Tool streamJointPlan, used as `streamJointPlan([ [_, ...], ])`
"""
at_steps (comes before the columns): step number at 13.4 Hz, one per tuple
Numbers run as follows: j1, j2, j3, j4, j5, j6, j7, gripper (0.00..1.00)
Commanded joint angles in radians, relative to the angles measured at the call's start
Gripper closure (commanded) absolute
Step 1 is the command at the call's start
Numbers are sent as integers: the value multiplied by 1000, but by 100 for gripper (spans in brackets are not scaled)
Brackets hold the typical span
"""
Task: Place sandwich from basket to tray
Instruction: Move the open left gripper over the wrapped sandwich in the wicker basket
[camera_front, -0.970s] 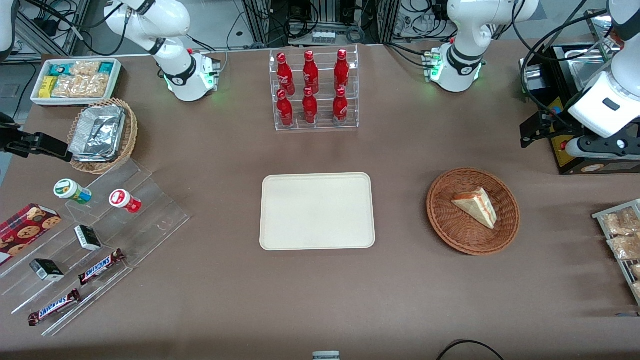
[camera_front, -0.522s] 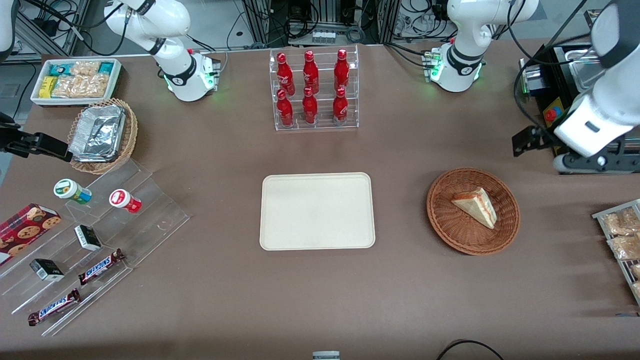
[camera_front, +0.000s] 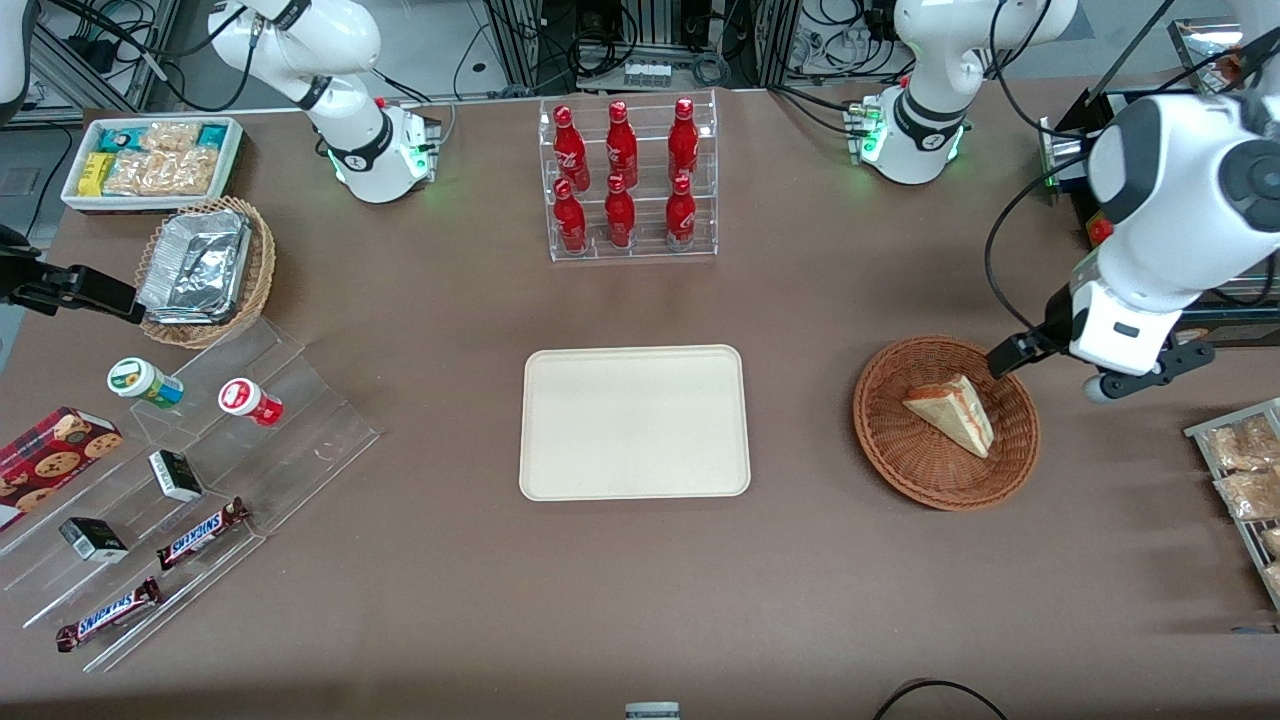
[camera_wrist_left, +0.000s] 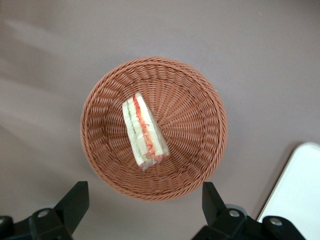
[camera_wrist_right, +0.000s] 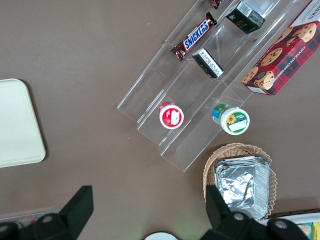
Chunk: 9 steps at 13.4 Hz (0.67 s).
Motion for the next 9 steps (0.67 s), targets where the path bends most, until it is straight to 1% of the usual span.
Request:
streamJointPlan([
  [1,5,-5,-9,-83,19,78,-121,0],
  [4,7,27,-7,-163,19,180,-230,0],
  [6,7,74,-9,-184,20,239,-322,0],
  [9,7,108,-7,-218,20,311,-345,0],
])
